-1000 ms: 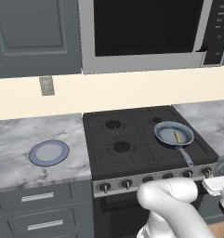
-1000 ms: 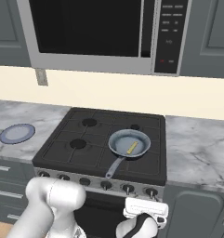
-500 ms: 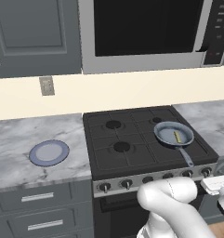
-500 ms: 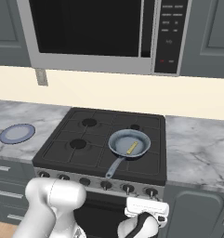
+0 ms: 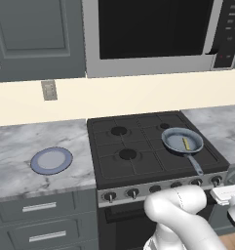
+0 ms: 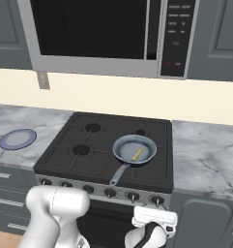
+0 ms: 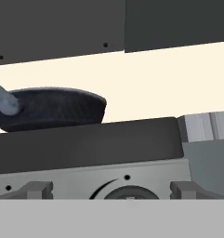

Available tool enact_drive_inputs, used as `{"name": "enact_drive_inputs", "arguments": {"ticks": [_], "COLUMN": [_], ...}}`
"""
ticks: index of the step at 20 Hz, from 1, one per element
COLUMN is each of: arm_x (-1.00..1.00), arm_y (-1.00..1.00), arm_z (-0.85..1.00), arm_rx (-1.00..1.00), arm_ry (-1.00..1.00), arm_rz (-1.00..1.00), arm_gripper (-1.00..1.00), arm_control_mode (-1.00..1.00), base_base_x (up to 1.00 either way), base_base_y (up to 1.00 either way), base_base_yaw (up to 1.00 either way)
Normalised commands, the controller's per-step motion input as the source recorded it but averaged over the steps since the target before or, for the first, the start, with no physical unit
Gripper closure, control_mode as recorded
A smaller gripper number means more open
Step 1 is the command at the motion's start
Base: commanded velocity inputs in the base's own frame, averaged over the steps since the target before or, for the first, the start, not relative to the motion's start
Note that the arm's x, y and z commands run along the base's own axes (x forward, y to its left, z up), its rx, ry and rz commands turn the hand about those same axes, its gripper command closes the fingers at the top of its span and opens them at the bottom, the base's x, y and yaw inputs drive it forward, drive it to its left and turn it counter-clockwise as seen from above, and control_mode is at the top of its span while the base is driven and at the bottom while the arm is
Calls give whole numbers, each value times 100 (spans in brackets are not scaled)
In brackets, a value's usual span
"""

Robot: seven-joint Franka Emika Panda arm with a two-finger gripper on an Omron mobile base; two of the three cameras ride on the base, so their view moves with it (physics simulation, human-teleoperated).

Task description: Pick up the butter stick and place it in the pan. Then turn on the burner for the pan.

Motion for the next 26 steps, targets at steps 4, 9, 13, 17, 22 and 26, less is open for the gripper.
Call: {"name": "enact_drive_inputs", "arguments": {"ticks": [4,9,13,17,22,26], "arm_x": [8,10,10,11,13,12], "arm_y": [-4,-1,-5,-8,-6,-5], "arm_z": [-13,-14,-12,-11,-17,-15], "arm_rx": [0,0,0,0,0,0], "arm_ry": [0,0,0,0,0,0], "arm_rz": [0,0,0,0,0,0], "arm_gripper": [-100,-100,-100,-100,-100,-100], "arm_control_mode": [-100,-100,-100,-100,-100,-100], "base_base_x": [0,0,0,0,0,0], "base_base_y": [0,0,0,0,0,0], "base_base_yaw": [0,0,0,0,0,0]}}
